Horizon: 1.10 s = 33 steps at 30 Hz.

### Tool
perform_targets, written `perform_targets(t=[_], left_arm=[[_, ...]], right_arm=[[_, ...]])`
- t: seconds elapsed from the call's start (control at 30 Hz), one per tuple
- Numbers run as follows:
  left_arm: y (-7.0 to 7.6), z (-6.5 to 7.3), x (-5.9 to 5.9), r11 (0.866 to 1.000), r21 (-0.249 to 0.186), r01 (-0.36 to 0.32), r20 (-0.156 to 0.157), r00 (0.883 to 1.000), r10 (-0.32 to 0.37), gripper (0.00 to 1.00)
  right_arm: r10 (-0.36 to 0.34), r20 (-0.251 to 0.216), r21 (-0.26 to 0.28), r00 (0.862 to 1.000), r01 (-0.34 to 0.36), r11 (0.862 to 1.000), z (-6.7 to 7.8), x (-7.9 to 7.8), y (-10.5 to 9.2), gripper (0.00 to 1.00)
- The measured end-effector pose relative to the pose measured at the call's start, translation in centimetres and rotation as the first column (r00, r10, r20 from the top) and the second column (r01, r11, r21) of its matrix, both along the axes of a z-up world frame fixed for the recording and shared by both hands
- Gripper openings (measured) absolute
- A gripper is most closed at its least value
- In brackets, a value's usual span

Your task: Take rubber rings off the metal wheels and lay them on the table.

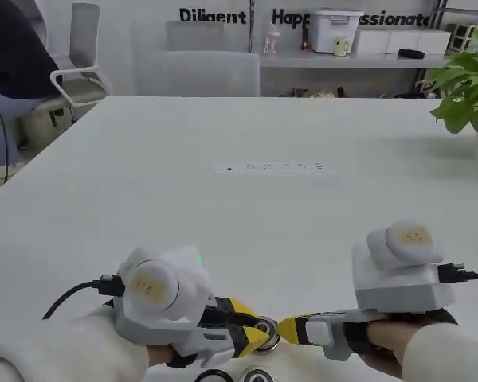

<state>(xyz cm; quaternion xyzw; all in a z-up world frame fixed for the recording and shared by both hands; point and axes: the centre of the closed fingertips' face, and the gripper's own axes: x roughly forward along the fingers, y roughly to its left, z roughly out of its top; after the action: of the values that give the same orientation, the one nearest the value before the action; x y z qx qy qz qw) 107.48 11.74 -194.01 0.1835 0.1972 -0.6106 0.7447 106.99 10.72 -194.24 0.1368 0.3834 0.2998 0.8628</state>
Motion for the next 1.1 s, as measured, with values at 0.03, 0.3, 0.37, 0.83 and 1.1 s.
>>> perform_targets(t=[0.03, 0.3, 0.37, 0.83, 1.1], left_arm=[[0.00, 0.00, 0.00, 1.000, 0.000, 0.000, 0.000, 1.000, 0.000, 0.07], [0.00, 0.03, 0.02, 1.000, -0.005, -0.002, -0.002, 1.000, 0.002, 0.07], [0.00, 0.03, 0.02, 1.000, -0.006, -0.002, -0.002, 1.000, 0.002, 0.07], [0.01, 0.05, 0.06, 1.000, -0.011, -0.005, -0.004, 1.000, 0.005, 0.07], [0.01, 0.06, 0.07, 1.000, -0.016, -0.008, -0.006, 1.000, 0.008, 0.07]], right_arm=[[0.002, 0.001, -0.001, 1.000, -0.002, 1.000, 0.04, -0.01, 0.05, 0.00], [0.008, 0.006, 0.005, 1.000, -0.008, 1.000, 0.27, 0.02, 0.28, 0.00], [0.011, 0.009, 0.007, 1.000, -0.011, 1.000, 0.38, 0.00, 0.42, 0.00], [0.038, 0.032, 0.005, 0.999, -0.039, 0.999, 0.61, -0.02, 0.85, 0.00], [0.042, 0.034, 0.001, 0.999, -0.042, 0.999, 0.57, -0.02, 0.83, 0.00]])
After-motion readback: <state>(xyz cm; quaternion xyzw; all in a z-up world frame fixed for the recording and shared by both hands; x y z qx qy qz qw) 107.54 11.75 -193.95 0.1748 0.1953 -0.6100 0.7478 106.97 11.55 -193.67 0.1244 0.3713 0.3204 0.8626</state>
